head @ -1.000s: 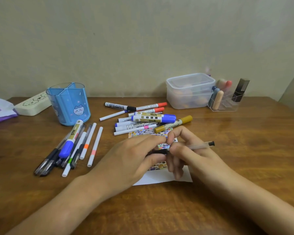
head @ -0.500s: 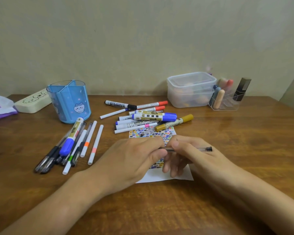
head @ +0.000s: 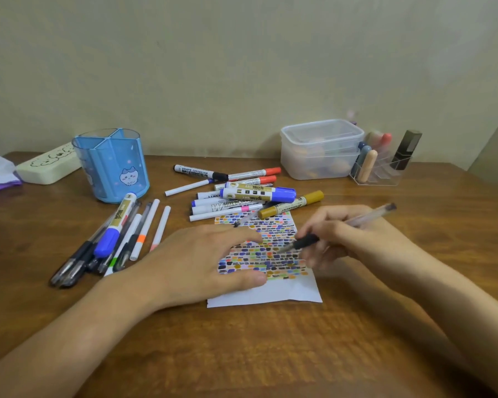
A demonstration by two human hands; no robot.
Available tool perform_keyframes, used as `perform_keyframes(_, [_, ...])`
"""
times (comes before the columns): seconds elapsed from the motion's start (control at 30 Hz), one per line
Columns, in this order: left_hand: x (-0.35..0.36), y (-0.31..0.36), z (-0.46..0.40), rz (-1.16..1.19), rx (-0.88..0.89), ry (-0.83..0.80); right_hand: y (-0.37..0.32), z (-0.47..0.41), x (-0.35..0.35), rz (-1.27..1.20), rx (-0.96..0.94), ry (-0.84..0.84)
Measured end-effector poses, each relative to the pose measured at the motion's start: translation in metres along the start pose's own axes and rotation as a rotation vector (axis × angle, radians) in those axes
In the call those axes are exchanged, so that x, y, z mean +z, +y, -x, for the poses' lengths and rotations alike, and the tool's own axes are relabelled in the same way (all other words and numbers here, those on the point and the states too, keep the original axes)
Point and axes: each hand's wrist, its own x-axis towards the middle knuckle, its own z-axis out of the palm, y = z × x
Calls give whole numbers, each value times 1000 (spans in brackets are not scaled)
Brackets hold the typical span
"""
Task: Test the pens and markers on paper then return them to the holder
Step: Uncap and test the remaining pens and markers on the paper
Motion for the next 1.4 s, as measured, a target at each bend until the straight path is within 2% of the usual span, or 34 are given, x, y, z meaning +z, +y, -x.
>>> perform_keyframes(0.2, [2, -2, -1, -92, 6, -120, 8, -3, -1, 174, 106, -60])
perform_keyframes(0.53, [2, -3, -3, -62, -39, -160, 11, -2, 0, 434, 81, -50])
perform_keyframes(1.0, [2, -2, -3, -52, -42, -168, 12, -3, 1, 519, 68, -23])
perform_keyframes(1.4, [2, -3, -3, -58, -37, -171, 11, -2, 3, 497, 57, -41])
